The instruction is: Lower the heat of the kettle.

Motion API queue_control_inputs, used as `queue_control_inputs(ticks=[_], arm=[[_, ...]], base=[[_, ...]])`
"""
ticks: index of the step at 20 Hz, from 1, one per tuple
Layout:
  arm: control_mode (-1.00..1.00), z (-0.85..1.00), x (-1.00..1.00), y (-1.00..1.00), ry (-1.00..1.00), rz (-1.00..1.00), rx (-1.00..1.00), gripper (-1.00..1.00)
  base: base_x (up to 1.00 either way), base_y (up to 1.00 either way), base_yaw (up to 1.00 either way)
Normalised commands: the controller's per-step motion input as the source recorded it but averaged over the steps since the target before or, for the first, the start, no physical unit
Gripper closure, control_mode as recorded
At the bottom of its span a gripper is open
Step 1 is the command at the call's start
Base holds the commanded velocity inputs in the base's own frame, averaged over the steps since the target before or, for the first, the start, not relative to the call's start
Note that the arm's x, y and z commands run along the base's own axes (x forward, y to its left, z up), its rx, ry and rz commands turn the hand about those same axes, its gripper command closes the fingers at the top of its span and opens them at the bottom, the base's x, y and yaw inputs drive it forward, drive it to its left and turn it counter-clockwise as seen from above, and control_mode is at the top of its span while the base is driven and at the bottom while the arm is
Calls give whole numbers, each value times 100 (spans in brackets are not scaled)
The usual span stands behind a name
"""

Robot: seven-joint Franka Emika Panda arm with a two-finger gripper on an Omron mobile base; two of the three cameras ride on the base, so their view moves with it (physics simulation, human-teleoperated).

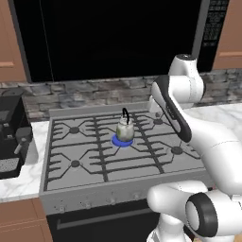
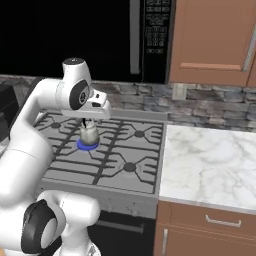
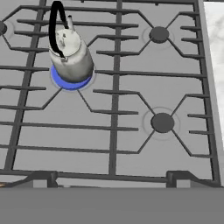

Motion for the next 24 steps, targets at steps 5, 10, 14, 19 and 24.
queue_control_inputs(ticks=[5, 10, 14, 19, 24], arm=[[100, 0, 0, 0, 0, 0, 0, -100], [100, 0, 0, 0, 0, 0, 0, -100], [100, 0, 0, 0, 0, 0, 0, -100], [100, 0, 0, 0, 0, 0, 0, -100], [100, 0, 0, 0, 0, 0, 0, -100]], base=[[25, -45, 0], [34, -30, -2], [43, -9, -4], [32, -3, -8], [22, 0, -7]])
